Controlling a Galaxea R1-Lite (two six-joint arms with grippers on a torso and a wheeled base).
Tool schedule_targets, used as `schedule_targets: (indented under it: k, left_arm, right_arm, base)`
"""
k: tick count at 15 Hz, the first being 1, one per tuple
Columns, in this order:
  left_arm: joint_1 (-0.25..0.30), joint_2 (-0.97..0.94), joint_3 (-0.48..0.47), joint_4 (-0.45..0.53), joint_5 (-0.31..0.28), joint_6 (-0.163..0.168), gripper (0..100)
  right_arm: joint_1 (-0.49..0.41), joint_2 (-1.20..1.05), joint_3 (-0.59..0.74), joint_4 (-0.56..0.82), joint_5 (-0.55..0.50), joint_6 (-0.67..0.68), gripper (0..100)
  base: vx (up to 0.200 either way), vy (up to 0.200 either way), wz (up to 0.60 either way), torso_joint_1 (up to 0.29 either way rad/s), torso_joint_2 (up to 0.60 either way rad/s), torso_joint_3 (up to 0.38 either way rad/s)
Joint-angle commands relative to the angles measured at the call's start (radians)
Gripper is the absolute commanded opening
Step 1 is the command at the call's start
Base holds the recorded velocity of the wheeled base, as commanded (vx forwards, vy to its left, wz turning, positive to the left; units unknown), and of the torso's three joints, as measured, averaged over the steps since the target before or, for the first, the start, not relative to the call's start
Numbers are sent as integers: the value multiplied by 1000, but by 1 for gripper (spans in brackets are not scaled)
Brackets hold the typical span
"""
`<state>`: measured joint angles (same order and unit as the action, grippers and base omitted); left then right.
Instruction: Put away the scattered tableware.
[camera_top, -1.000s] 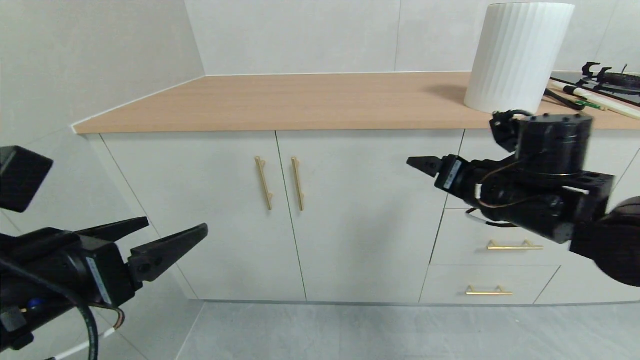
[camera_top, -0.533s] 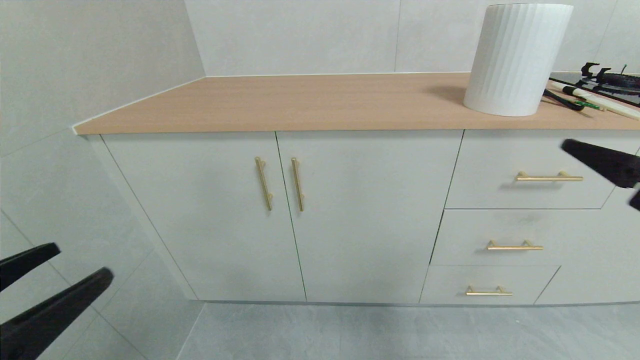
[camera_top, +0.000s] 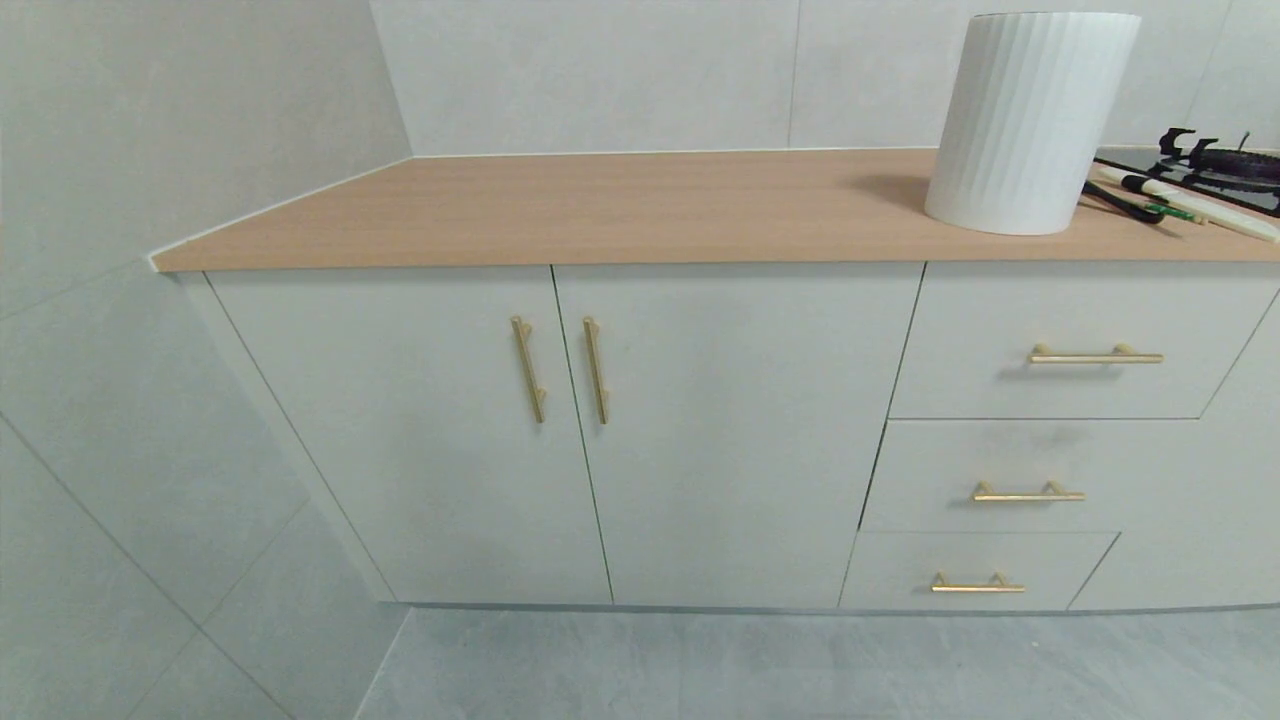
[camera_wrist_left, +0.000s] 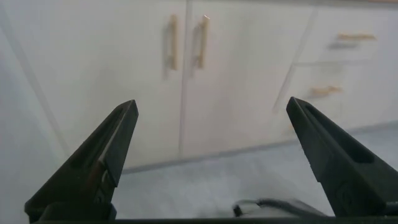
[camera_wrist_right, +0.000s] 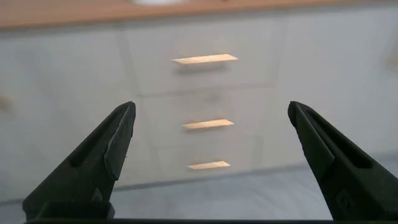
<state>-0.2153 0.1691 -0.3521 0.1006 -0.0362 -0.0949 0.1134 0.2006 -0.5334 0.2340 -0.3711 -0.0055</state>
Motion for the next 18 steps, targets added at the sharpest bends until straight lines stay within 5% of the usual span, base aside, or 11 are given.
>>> schedule_targets:
  k: [1, 3, 5, 6, 9, 10, 14, 18]
  left_arm:
    - [83, -73, 47, -21, 75, 24, 100]
    - [132, -76, 71, -71, 110, 46, 100]
    - [206, -135, 116, -67, 73, 50, 100]
    - [221, -169, 206, -68, 33, 90, 100]
    - [220, -169, 340, -127, 58, 104, 100]
    - [220, -169, 352, -108, 48, 135, 100]
    - [220, -169, 352, -99, -2, 146, 100]
    - [220, -169, 352, -98, -2, 138, 100]
  right_arm:
    - [-129, -175, 89, 31, 24, -36, 100]
    - [-127, -173, 145, 27, 0, -39, 100]
    - [-127, -175, 182, 25, -12, -34, 100]
    - [-124, -191, 262, 16, -12, -34, 100]
    - [-120, -199, 441, -159, 40, -19, 100]
    - [-120, -199, 533, -318, 169, -11, 100]
    - [-120, -199, 532, -231, 327, 16, 100]
    - [-120, -199, 533, -233, 333, 9, 100]
  base:
    - [0, 0, 0, 0, 0, 0]
    - [0, 0, 0, 0, 0, 0]
    - [0, 0, 0, 0, 0, 0]
    - [0, 0, 0, 0, 0, 0]
    - [0, 0, 0, 0, 0, 0]
    - [0, 0, 0, 0, 0, 0]
    - [0, 0, 0, 0, 0, 0]
    - [0, 0, 0, 0, 0, 0]
